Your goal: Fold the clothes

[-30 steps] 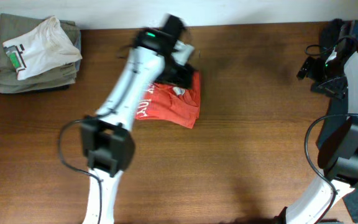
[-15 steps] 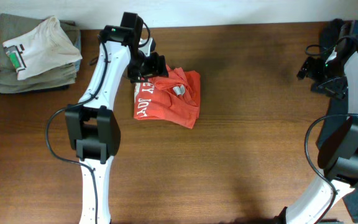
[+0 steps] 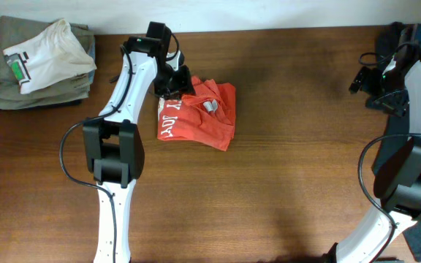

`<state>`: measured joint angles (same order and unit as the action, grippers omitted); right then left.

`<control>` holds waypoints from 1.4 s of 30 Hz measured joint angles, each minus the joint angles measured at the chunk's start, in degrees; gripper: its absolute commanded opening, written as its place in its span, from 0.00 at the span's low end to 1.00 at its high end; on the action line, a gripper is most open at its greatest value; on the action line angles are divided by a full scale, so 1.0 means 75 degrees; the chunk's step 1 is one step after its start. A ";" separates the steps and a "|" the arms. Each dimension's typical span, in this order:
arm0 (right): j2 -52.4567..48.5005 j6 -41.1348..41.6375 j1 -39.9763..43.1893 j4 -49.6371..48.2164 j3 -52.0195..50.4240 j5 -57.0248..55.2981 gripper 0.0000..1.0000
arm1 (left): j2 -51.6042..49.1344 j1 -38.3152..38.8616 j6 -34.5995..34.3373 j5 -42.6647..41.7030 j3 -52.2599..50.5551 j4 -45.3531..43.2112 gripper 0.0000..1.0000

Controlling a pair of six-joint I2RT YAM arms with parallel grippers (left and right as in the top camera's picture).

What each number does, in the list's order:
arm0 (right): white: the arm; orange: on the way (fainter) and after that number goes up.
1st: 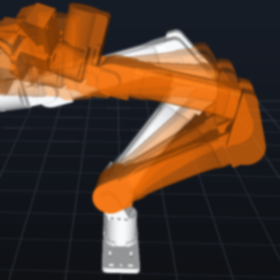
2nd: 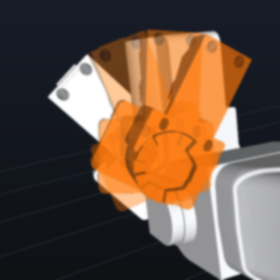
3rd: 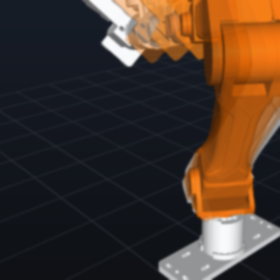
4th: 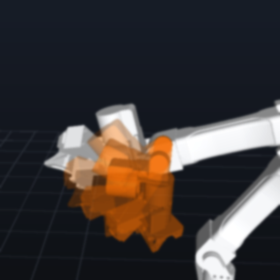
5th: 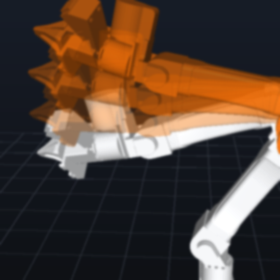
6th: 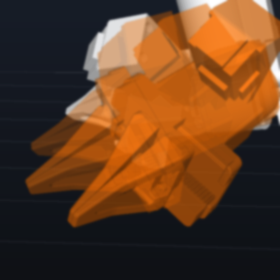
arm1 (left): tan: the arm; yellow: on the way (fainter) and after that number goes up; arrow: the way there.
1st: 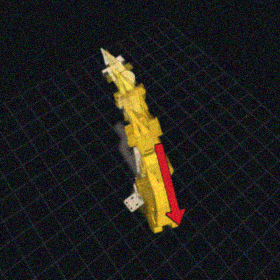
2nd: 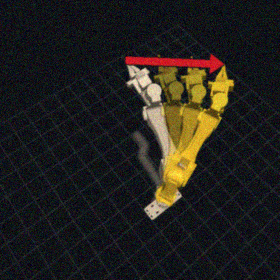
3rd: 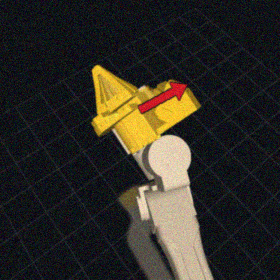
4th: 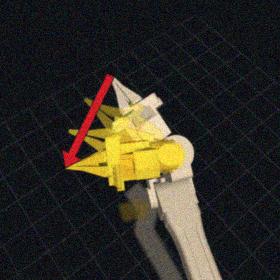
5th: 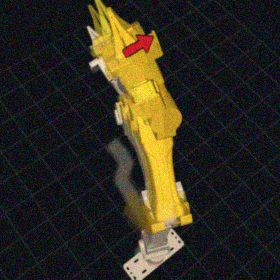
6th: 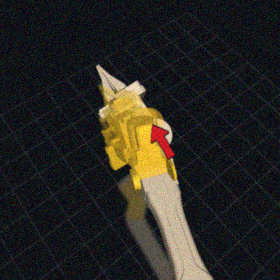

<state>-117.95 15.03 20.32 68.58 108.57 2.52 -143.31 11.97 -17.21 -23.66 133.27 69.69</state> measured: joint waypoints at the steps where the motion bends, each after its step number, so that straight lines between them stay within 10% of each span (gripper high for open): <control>1: 0.0000 -0.0003 0.0000 -0.0003 0.0000 0.0000 0.99 | 0.0000 0.0003 -0.0015 -0.0064 0.0000 -0.0143 0.17; 4: 0.0000 0.0000 0.0000 0.0000 0.0000 0.0000 0.99 | 0.0000 0.0009 -0.0017 -0.0560 0.0000 -0.0597 0.02; 21: 0.0000 0.0000 0.0000 0.0000 0.0000 0.0000 0.99 | 0.0000 0.1139 -0.0839 -0.1067 0.0000 -0.2999 0.07; 22: 0.0000 0.0000 0.0000 -0.0003 0.0000 0.0000 0.99 | 0.0000 0.1279 -0.0883 -0.0898 0.0000 -0.3077 0.22; 23: 0.0000 -0.0006 0.0000 -0.0003 0.0000 0.0000 0.99 | 0.0000 0.1384 -0.0892 -0.0772 0.0000 -0.3142 0.64; 27: 0.0000 -0.0006 0.0000 -0.0003 0.0000 0.0000 0.99 | 0.0000 0.1725 -0.0947 -0.0119 0.0000 -0.3220 0.85; 34: 0.0000 -0.0003 0.0000 0.0000 0.0000 0.0000 0.99 | 0.0000 0.1953 -0.0857 0.0329 0.0201 -0.3200 0.87; 42: 0.0000 0.0000 0.0000 0.0000 0.0000 0.0000 0.98 | 0.0105 0.1955 0.0309 0.0784 0.1536 0.0353 0.85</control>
<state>-117.95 15.03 20.32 68.58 108.57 2.52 -142.52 26.63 -14.90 -17.78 144.79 72.34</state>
